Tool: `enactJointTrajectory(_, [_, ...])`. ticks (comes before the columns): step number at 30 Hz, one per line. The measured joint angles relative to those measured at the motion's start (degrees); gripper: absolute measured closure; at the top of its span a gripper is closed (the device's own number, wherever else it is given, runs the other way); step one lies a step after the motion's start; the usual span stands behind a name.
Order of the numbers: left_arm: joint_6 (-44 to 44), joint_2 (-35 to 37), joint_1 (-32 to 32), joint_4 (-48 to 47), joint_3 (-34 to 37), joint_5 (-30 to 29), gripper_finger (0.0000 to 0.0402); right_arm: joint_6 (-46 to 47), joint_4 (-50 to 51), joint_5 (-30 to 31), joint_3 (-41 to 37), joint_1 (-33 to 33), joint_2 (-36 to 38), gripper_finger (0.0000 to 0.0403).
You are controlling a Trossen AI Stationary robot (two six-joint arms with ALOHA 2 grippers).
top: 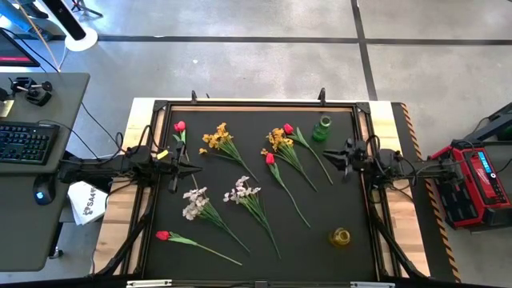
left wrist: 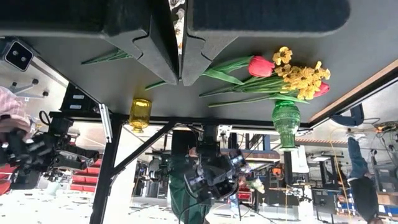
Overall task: Sort flowers into vase by color
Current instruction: Put the top right red flower into the green vase
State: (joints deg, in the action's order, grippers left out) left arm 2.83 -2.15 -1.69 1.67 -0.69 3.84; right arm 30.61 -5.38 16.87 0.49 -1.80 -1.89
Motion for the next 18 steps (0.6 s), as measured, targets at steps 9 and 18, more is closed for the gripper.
enactJointTrajectory(9, [0.0,0.0,0.0,1.7,0.0,0.0,0.0395,6.6,3.1,0.9,2.5,-6.4,-11.6,0.0395])
enactJointTrajectory(18, [0.0,0.0,0.0,1.6,0.0,0.0,0.0395,6.7,8.9,10.6,12.2,-8.0,-37.0,0.0389])
